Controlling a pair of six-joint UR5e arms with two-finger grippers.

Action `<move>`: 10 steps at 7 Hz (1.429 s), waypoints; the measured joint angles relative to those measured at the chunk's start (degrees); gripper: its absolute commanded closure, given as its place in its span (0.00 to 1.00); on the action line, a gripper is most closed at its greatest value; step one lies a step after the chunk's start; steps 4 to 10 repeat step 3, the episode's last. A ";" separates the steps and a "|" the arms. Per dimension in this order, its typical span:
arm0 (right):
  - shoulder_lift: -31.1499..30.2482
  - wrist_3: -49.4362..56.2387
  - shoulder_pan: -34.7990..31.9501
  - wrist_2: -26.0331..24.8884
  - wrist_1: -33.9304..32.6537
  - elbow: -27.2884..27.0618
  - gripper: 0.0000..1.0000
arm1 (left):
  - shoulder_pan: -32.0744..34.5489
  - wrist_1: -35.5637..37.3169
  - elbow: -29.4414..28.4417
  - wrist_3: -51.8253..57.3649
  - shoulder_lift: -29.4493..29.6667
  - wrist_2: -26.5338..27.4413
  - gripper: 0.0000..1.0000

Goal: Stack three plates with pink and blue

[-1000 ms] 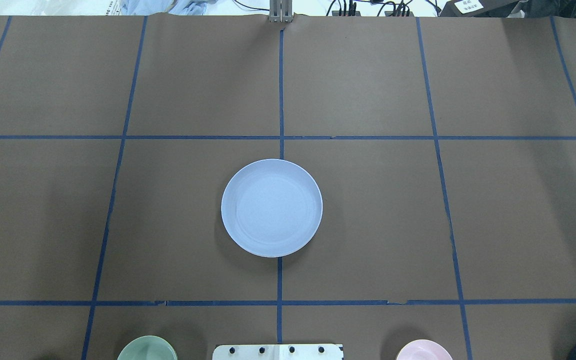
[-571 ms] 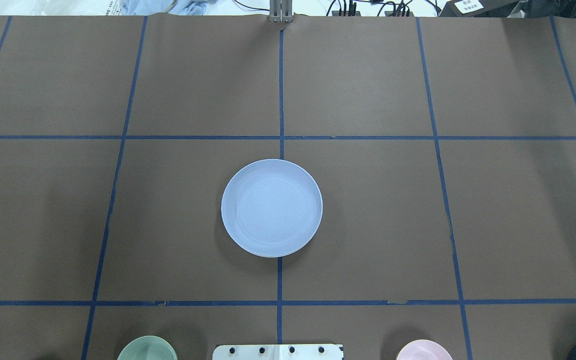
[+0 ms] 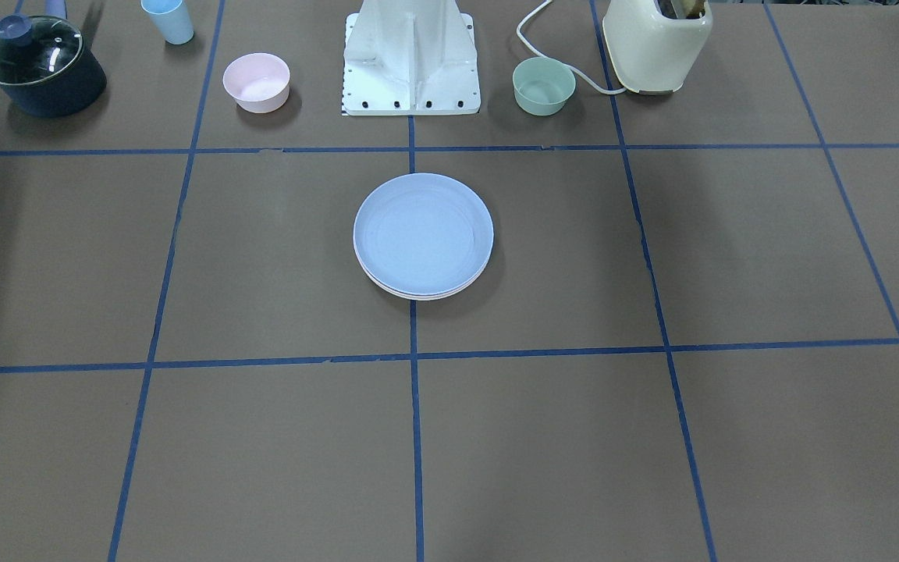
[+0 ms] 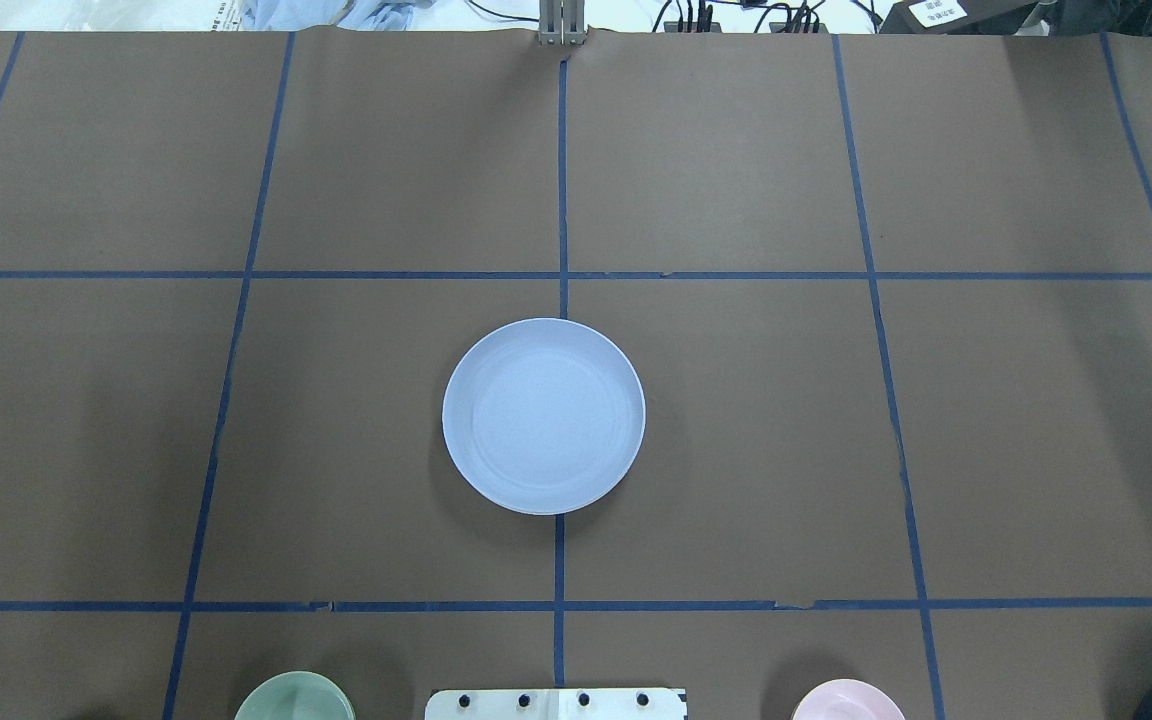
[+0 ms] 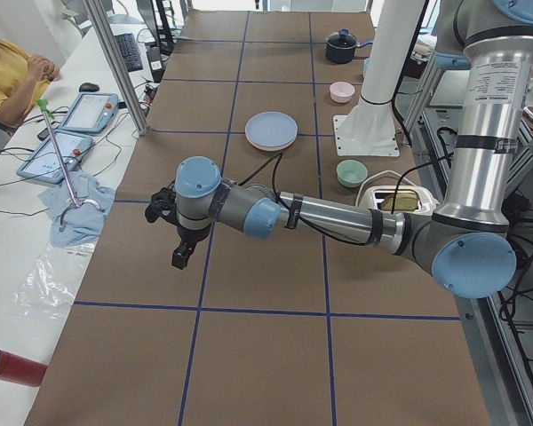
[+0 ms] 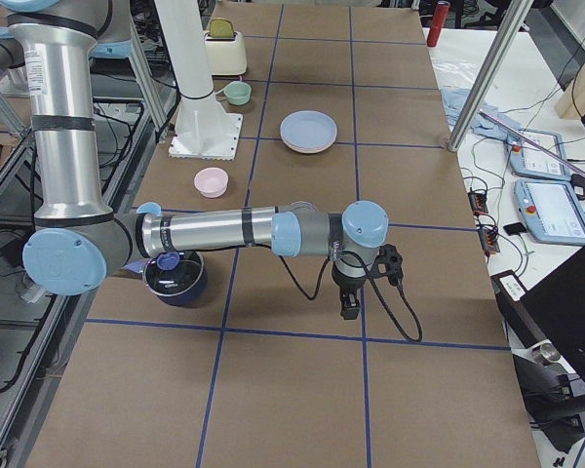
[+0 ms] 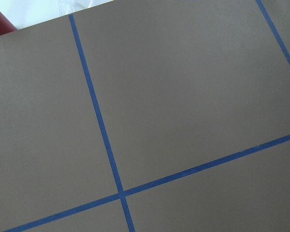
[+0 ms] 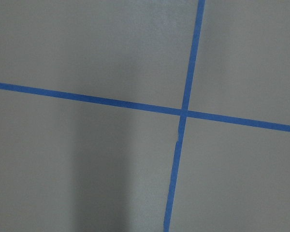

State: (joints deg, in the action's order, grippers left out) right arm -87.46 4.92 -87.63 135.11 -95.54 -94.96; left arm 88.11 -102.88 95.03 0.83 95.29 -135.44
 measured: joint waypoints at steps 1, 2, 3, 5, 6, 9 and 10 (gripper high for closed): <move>0.00 0.00 0.00 0.02 0.00 -0.02 0.00 | -0.06 -0.07 -0.07 0.02 0.08 0.00 0.00; -0.01 0.00 0.00 0.02 -0.01 -0.02 0.00 | -0.21 -0.11 -0.42 -0.01 0.19 -0.02 0.00; -0.09 0.00 0.01 0.04 -0.05 0.00 0.00 | -0.36 -0.17 -0.96 -0.59 0.34 -0.18 0.00; -0.09 0.00 0.01 0.04 -0.05 0.00 0.00 | -0.36 -0.17 -0.96 -0.59 0.34 -0.18 0.00; -0.09 0.00 0.01 0.04 -0.05 0.00 0.00 | -0.36 -0.17 -0.96 -0.59 0.34 -0.18 0.00; -0.09 0.00 0.01 0.04 -0.05 0.00 0.00 | -0.36 -0.17 -0.96 -0.59 0.34 -0.18 0.00; -0.09 0.00 0.01 0.04 -0.05 0.00 0.00 | -0.36 -0.17 -0.96 -0.59 0.34 -0.18 0.00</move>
